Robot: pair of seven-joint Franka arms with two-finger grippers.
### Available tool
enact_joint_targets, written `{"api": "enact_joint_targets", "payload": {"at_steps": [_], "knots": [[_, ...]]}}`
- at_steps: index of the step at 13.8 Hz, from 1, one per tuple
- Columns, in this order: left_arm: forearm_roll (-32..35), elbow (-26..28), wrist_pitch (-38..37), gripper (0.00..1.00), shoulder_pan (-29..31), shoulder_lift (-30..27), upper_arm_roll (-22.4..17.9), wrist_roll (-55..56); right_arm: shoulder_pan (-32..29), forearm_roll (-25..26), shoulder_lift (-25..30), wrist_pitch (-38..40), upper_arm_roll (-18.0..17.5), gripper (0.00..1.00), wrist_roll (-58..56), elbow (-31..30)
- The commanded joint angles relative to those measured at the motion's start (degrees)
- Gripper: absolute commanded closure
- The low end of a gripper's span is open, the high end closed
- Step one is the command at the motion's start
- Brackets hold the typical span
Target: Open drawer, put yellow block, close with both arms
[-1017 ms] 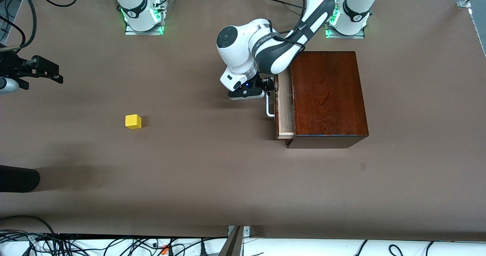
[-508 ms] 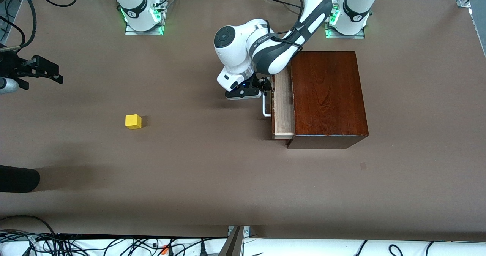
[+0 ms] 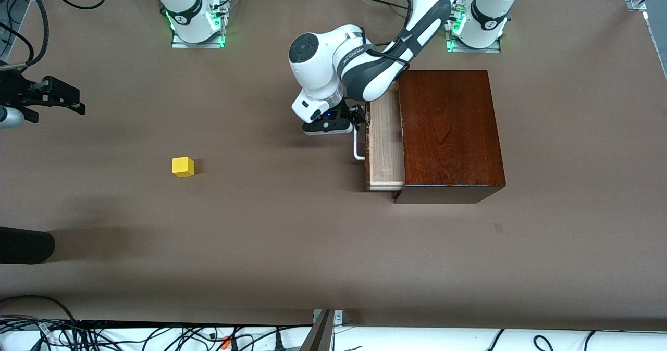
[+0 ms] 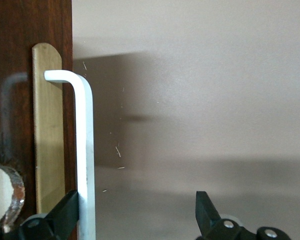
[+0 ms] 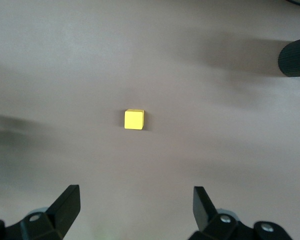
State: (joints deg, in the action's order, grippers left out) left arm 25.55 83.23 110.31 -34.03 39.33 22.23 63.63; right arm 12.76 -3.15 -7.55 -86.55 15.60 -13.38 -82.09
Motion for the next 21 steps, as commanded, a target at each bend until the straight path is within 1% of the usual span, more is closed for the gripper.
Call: {"api": "enact_joint_targets", "payload": {"at_steps": [1,5,10,13,15,16,18,20,21], "knots": [[-4.3,-6.7,3.9,0.0,-3.2,4.1,1.1,3.9,-0.2,0.4,-0.4,1.0,0.3,0.0,0.3,1.1],[-4.3,-8.7,4.0,0.0,-3.4,5.4,1.1,5.7,-0.2,0.4,-0.4,1.0,0.4,0.0,0.3,1.1],[-4.2,-9.5,4.0,0.0,-3.9,5.5,1.1,6.3,-0.5,0.4,-0.5,0.9,0.4,0.0,0.4,1.1],[-3.8,-9.4,3.0,0.0,-2.5,3.9,1.1,5.5,-0.5,0.4,-0.6,0.6,0.4,0.0,0.5,1.1],[-4.2,-9.3,-2.3,0.0,-1.5,2.3,1.1,1.7,-0.5,0.3,-0.6,0.3,0.4,0.0,0.6,1.1],[-5.7,-9.3,-4.6,0.0,-0.2,0.7,1.3,0.4,-0.5,0.2,-0.7,-0.2,0.4,0.0,0.5,1.1],[-11.8,-8.5,-7.5,0.0,3.6,-5.3,1.3,-5.1,-0.6,-0.2,-0.8,-0.5,0.4,0.0,0.5,1.1],[-18.5,-8.5,-12.8,0.0,9.7,-11.9,1.3,-11.1,-1.2,-1.5,-1.0,-0.5,0.4,0.0,0.2,0.9],[-20.5,-8.3,-15.2,0.0,12.5,-14.7,1.3,-13.9,-1.8,-1.9,-1.9,-0.4,0.4,0.0,0.0,1.0]]}}
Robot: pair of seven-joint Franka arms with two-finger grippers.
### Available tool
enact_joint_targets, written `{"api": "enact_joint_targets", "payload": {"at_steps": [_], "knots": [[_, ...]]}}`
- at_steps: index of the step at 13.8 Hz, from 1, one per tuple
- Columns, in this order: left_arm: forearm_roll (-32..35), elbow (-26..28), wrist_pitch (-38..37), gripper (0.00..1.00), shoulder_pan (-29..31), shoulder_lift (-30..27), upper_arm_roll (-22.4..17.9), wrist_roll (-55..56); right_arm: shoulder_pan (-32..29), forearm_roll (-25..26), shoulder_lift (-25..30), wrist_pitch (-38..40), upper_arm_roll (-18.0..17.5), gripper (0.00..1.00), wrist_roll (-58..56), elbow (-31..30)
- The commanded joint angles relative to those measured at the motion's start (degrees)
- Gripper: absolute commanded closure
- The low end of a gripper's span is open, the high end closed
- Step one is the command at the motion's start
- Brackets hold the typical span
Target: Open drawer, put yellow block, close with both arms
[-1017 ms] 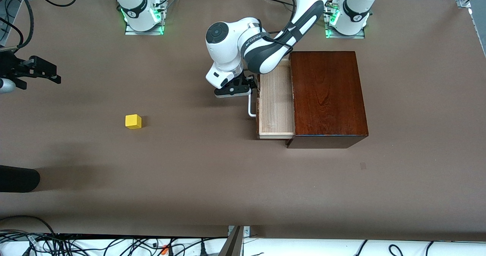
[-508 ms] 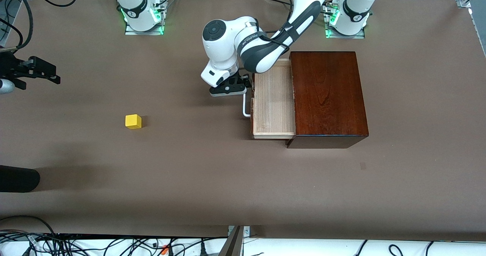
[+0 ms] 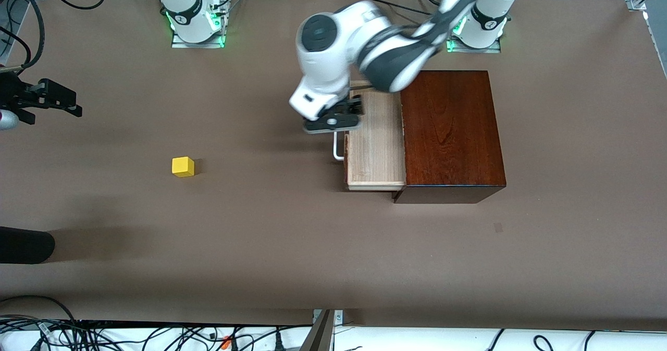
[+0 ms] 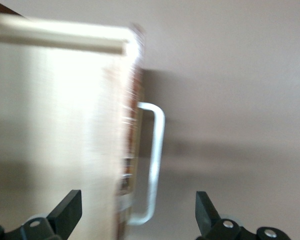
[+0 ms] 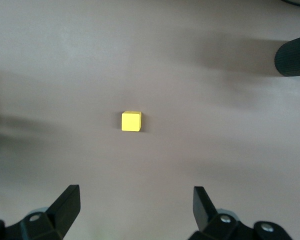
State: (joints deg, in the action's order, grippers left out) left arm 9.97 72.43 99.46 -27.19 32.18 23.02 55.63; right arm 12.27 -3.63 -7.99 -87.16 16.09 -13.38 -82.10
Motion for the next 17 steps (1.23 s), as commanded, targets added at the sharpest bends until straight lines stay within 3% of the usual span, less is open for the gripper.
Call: {"api": "enact_joint_targets", "payload": {"at_steps": [1,6,10,13,17], "knots": [[-5.9,2.6,-6.7,0.0,8.1,-9.8,0.5,-8.4,-1.6,-1.4,-1.7,0.1,-0.1,0.0,-0.1,0.9],[-9.5,8.2,-9.9,0.0,19.9,-19.4,0.5,-17.9,-2.1,0.0,-5.9,0.1,-0.2,0.0,-0.2,1.0],[-12.3,9.2,-12.7,0.0,26.5,-22.7,-0.9,-27.1,-2.1,-0.5,-8.5,-2.5,-0.3,0.0,-1.2,1.0],[-13.0,10.1,-15.8,0.0,24.4,-25.2,-11.1,-37.4,-0.8,-1.3,-9.8,-3.1,-1.1,0.0,-2.7,-0.7],[-13.0,16.4,-15.6,0.0,21.7,-30.8,-22.4,-51.6,0.7,-2.0,-10.0,-15.6,-1.3,0.0,-1.9,-11.1]]}}
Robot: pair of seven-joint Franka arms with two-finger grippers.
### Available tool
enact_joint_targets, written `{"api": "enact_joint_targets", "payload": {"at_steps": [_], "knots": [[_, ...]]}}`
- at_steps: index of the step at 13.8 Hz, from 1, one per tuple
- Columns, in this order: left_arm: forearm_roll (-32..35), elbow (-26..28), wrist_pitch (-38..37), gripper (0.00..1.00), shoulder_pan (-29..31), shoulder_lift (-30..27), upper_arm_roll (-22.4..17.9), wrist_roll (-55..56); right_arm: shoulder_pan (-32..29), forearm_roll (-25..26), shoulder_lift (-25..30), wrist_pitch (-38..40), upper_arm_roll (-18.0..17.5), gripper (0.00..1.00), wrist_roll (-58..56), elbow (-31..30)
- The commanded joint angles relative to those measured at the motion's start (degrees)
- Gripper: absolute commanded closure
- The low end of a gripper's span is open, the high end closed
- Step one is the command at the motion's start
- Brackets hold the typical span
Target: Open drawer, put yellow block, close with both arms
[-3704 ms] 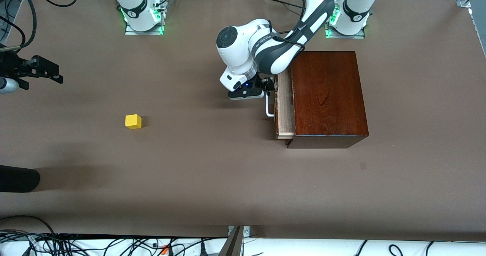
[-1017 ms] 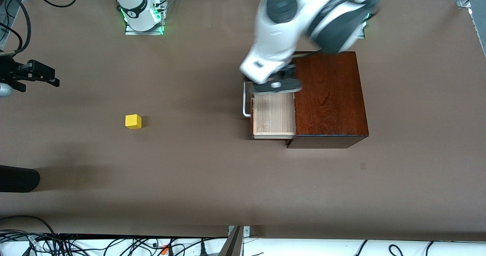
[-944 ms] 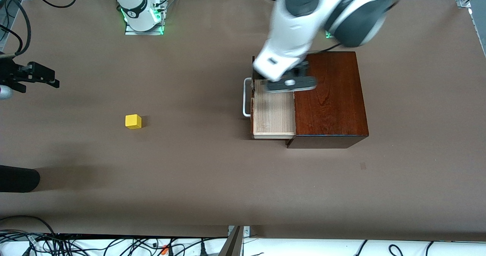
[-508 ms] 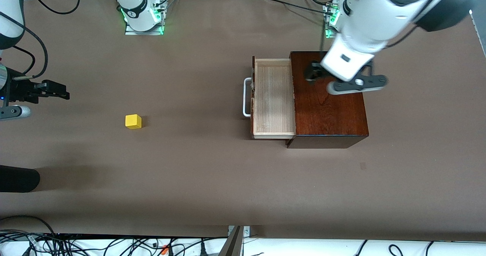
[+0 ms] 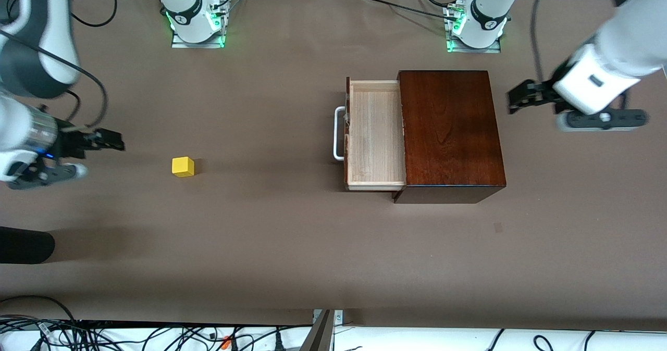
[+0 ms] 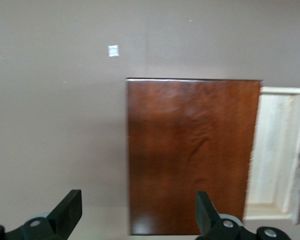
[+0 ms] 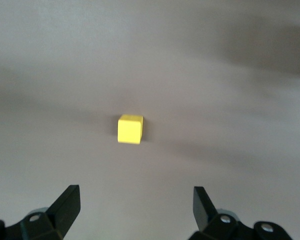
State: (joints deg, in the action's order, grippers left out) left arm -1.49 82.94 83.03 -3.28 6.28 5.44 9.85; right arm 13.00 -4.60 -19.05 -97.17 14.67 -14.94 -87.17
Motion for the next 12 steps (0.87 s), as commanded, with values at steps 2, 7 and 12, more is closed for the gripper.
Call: {"api": "enact_joint_targets", "payload": {"at_steps": [2,7,12], "knots": [[-1.4,6.4,1.6,0.0,-2.3,-5.2,-6.3,-6.8,0.2,-2.7,0.9,-13.2,-0.4,0.0,-0.3,-11.9],[-1.0,5.8,2.7,0.0,-2.1,-4.9,-7.0,-10.0,1.8,-6.8,-2.5,-28.5,-0.9,0.0,-0.3,-23.1],[-0.4,5.8,2.8,0.0,-1.9,-4.7,-6.5,-12.5,2.6,-6.8,-2.4,-37.6,-1.7,0.0,-1.1,-31.3]]}}
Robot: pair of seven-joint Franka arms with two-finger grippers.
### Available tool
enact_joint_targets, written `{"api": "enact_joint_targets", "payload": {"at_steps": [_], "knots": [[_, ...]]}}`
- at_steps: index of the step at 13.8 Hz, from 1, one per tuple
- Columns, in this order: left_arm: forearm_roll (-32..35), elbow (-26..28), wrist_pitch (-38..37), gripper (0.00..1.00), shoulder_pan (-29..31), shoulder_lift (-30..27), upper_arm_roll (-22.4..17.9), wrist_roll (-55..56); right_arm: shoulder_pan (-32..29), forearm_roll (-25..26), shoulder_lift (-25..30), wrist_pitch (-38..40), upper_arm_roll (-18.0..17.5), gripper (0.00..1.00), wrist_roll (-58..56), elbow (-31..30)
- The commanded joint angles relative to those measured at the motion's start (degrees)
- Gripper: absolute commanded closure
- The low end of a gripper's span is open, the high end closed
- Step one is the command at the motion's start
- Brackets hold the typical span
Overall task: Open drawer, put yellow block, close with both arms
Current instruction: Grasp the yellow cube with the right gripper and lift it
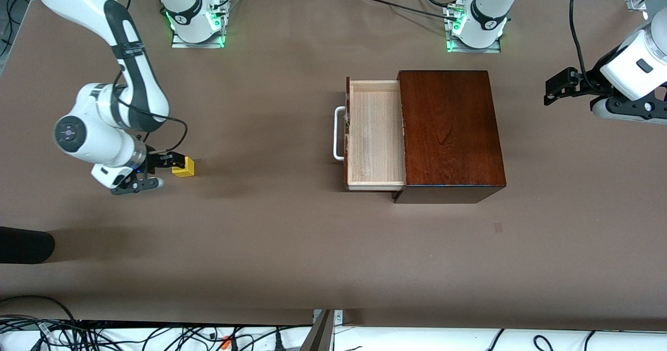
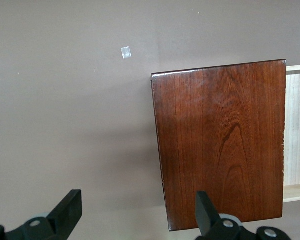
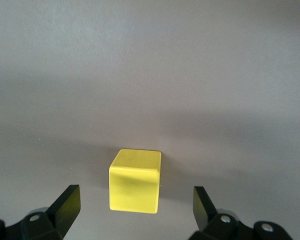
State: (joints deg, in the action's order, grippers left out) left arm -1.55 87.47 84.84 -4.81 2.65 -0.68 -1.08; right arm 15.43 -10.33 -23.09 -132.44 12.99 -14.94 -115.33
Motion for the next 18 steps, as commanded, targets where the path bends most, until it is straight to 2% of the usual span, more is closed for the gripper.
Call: {"api": "enact_joint_targets", "payload": {"at_steps": [1,5,10,12,14,15,16,18], "knots": [[-0.4,1.3,0.9,0.0,-0.4,-1.1,-0.4,-1.6,0.3,-1.1,1.6,-3.6,-0.5,0.0,-1.1,-4.0],[0.5,1.2,1.0,0.0,-0.4,-0.9,-0.4,-1.5,0.2,-1.0,0.6,-7.6,-1.1,0.01,-1.7,-6.8],[1.2,0.6,1.1,0.0,-1.0,-0.8,0.2,-1.0,0.2,-1.1,-1.8,-9.8,-1.1,0.18,-2.6,-6.8],[1.2,0.6,1.1,0.0,-1.1,-0.8,0.2,-0.9,0.2,-1.1,-2.0,-9.7,-1.1,0.33,-2.5,-6.8],[1.1,-0.5,1.0,0.0,-0.9,-0.9,0.1,-1.0,0.1,-1.1,-2.0,-9.2,-1.1,0.6,-2.6,-6.0],[1.1,-0.5,1.0,0.0,-0.9,-0.9,0.1,-0.9,0.1,-1.0,-1.8,-9.1,-1.1,0.69,-2.6,-5.6],[1.2,-0.5,0.9,0.0,-0.9,-1.0,0.2,-0.9,0.1,-1.0,-1.5,-9.1,-1.1,0.73,-2.7,-5.3],[1.1,-1.6,0.8,0.0,-0.9,-1.0,0.2,-0.8,0.2,-0.4,-0.6,-7.4,-1.1,0.74,-3.4,-3.3]]}}
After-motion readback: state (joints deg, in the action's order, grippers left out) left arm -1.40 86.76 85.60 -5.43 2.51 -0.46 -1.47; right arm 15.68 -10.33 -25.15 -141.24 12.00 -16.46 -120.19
